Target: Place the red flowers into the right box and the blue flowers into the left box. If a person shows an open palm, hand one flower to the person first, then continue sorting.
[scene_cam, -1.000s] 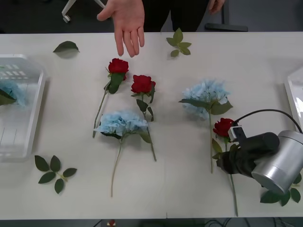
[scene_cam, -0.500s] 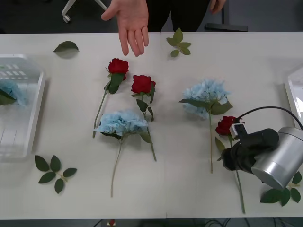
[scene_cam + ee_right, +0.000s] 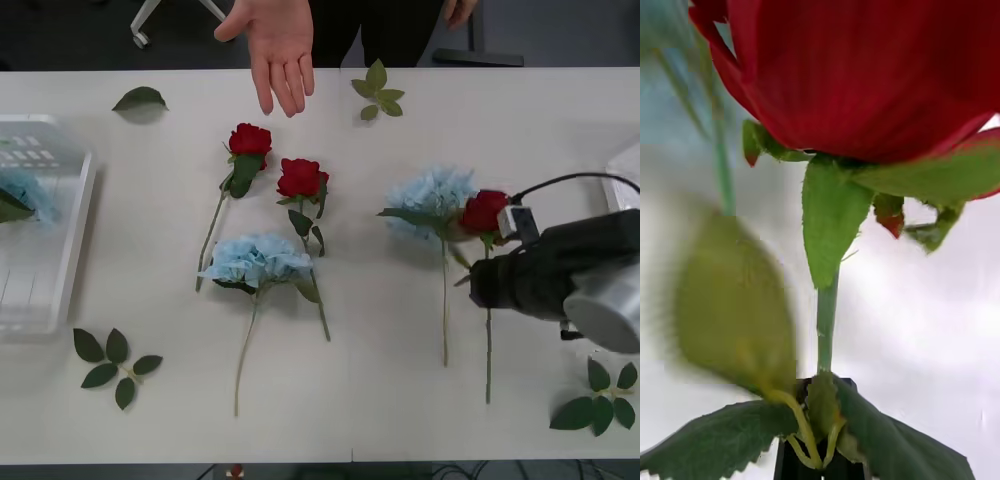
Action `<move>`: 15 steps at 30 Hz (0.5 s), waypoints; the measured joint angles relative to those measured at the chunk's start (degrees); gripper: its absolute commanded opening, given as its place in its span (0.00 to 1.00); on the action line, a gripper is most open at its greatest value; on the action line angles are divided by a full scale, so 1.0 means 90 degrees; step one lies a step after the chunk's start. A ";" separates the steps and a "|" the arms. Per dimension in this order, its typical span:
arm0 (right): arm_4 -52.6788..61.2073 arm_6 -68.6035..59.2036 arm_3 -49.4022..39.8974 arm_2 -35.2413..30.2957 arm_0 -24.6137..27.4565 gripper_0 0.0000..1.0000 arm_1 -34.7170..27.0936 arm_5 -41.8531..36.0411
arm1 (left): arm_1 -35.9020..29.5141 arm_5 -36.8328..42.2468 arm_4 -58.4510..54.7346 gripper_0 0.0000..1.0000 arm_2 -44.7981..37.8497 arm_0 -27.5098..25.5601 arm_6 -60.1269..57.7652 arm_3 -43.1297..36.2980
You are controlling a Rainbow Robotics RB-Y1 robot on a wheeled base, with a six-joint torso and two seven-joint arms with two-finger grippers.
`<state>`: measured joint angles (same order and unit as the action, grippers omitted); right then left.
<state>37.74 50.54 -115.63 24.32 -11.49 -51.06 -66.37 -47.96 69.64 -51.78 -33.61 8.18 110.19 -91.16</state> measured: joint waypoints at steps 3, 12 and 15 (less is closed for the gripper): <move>0.0401 0.0946 -0.0137 -0.0711 -0.0022 0.00 0.0000 0.0119 | 0.0000 0.0000 0.0000 0.00 0.0000 0.0000 0.0000 0.0000; 0.1495 0.1952 -0.0152 -0.1388 -0.0633 0.00 -0.0004 0.1935 | 0.0000 -0.0001 0.0001 0.00 0.0001 0.0000 0.0000 0.0000; 0.1845 0.2522 -0.0152 -0.1291 -0.0949 0.00 -0.0004 0.2602 | 0.0000 -0.0001 0.0002 0.00 0.0001 0.0000 0.0000 0.0000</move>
<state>54.34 73.24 -117.00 12.70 -20.02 -51.09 -42.95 -47.96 69.63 -51.76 -33.60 8.18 110.19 -91.16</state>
